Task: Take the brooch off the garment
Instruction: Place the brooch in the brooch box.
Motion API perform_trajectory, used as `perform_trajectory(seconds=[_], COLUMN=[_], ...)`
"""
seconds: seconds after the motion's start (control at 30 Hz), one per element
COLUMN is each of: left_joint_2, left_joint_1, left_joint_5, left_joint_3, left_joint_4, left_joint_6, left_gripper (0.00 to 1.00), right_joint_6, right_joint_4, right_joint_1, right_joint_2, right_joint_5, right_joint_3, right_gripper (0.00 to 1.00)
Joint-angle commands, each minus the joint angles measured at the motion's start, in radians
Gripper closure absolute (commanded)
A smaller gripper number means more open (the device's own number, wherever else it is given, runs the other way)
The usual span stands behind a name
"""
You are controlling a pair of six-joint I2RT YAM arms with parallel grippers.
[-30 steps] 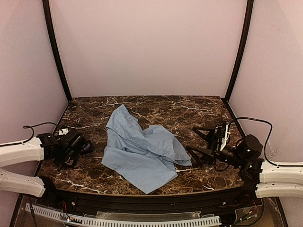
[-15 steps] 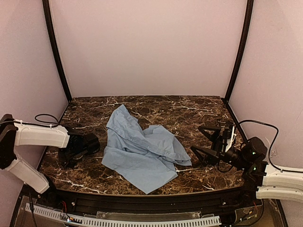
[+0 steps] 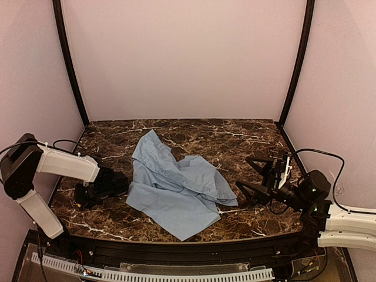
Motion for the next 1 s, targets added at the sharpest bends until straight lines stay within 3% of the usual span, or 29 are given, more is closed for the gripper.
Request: perform_trajectory(seconds=[0.0,0.13,0.27,0.67,0.87,0.97], left_joint_2=[0.049,0.036,0.023,-0.093,-0.268,-0.324], left_joint_1=[0.006,0.006,0.006,0.005,0.005,0.005], left_joint_5=[0.017,0.015,0.013,0.038,0.076,0.107], left_joint_3=[0.029,0.027,0.024,0.014,-0.005,-0.024], left_joint_4=[-0.021,-0.017,-0.011,0.088,0.211,0.332], left_joint_6=[0.009,0.013,0.015,0.135,0.223,0.345], left_gripper=[0.88,0.84,0.62,0.25,0.17,0.11], right_joint_6=[-0.007,-0.007,-0.004,0.000,0.005,0.013], right_joint_4=[0.000,0.005,0.008,0.005,-0.025,-0.065], right_joint_1=[-0.006,-0.005,-0.006,-0.005,-0.005,-0.005], right_joint_2=[-0.001,0.005,0.009,0.043,0.069,0.094], right_joint_5=[0.011,0.003,-0.002,0.005,0.054,0.097], right_joint_3=[-0.006,-0.005,-0.002,0.013,0.030,0.056], right_gripper=[0.01,0.01,0.01,0.01,0.01,0.02])
